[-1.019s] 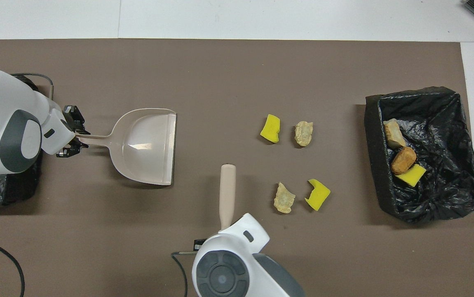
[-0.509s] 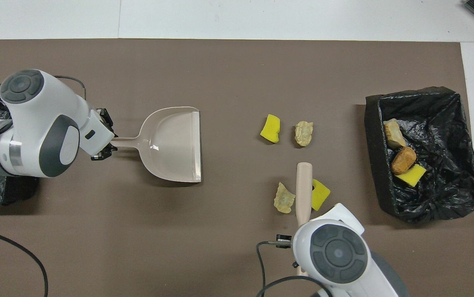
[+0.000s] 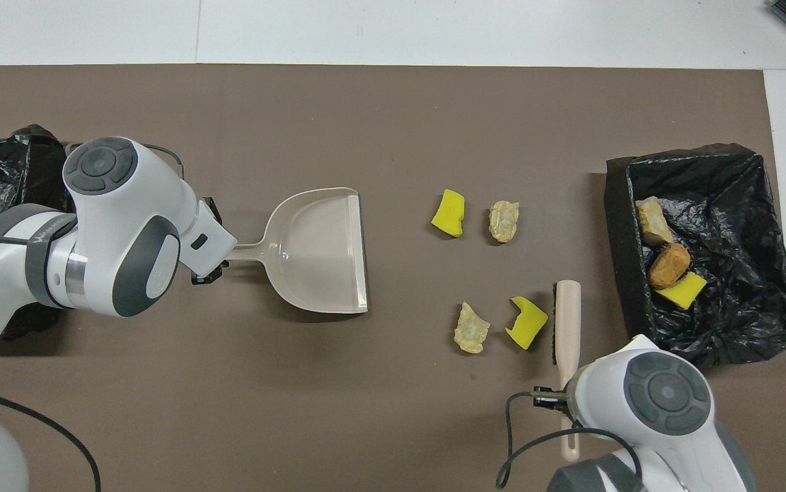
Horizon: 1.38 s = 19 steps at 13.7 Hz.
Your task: Sweep and dump trash in bin
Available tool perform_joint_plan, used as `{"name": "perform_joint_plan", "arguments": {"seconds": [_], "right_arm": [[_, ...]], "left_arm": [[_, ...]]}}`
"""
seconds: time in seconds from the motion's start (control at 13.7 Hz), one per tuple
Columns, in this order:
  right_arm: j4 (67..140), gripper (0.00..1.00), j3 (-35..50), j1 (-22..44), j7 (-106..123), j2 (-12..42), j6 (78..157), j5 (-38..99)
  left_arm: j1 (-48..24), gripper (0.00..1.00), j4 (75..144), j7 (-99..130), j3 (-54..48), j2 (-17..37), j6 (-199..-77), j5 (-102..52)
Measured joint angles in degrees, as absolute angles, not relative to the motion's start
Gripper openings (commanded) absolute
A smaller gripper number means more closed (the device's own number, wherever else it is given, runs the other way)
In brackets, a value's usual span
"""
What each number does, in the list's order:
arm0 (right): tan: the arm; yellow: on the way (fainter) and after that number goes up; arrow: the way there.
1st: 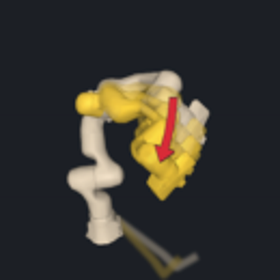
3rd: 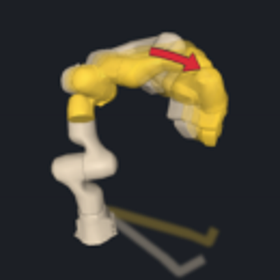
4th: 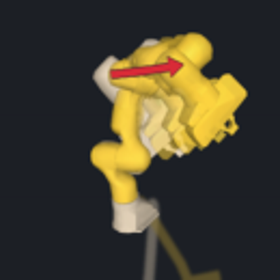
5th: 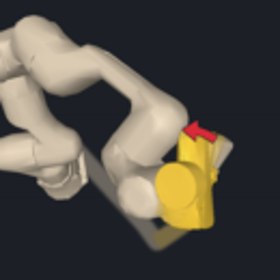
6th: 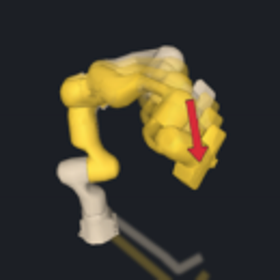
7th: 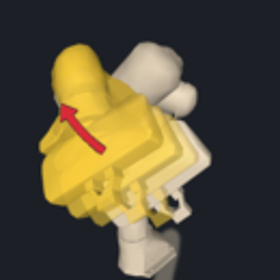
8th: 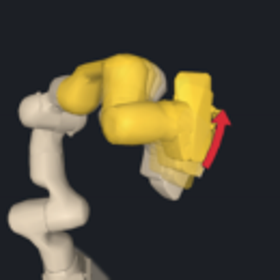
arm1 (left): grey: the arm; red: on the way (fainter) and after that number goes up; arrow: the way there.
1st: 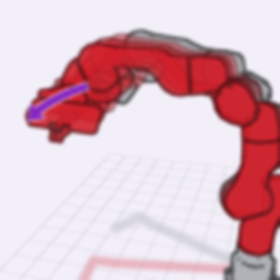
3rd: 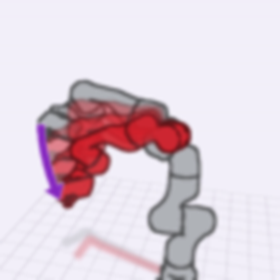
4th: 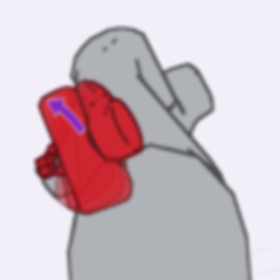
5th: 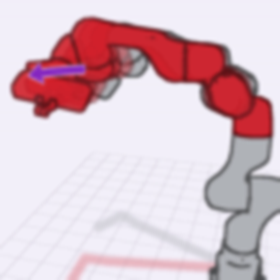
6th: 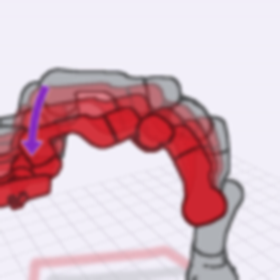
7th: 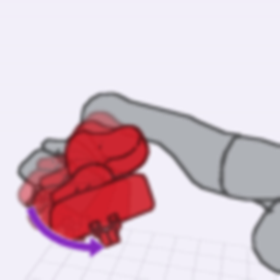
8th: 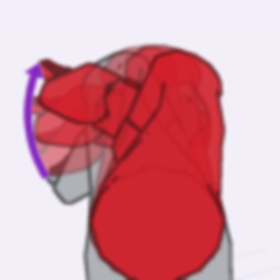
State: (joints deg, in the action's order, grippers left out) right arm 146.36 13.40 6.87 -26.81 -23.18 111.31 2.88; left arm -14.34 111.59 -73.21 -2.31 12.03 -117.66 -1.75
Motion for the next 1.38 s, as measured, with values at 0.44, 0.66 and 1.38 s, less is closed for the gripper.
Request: {"name": "perform_joint_plan", "arguments": {"seconds": [0.44,0.66,1.38], "right_arm": [[149.7,0.0,14.1,10.5,-30.3,-22.0,114.9,3.8],[148.5,0.0,14.5,17.0,-33.1,-18.7,117.7,7.2],[132.3,0.0,14.6,30.6,-43.5,-1.7,127.6,16.6]], "left_arm": [[-17.9,0.0,119.7,-70.5,-2.3,7.2,-122.0,-1.8],[-19.8,0.0,123.0,-65.4,-2.3,5.1,-122.5,-1.8],[-23.6,0.0,125.3,-58.3,-2.2,3.7,-123.3,-1.7]]}}
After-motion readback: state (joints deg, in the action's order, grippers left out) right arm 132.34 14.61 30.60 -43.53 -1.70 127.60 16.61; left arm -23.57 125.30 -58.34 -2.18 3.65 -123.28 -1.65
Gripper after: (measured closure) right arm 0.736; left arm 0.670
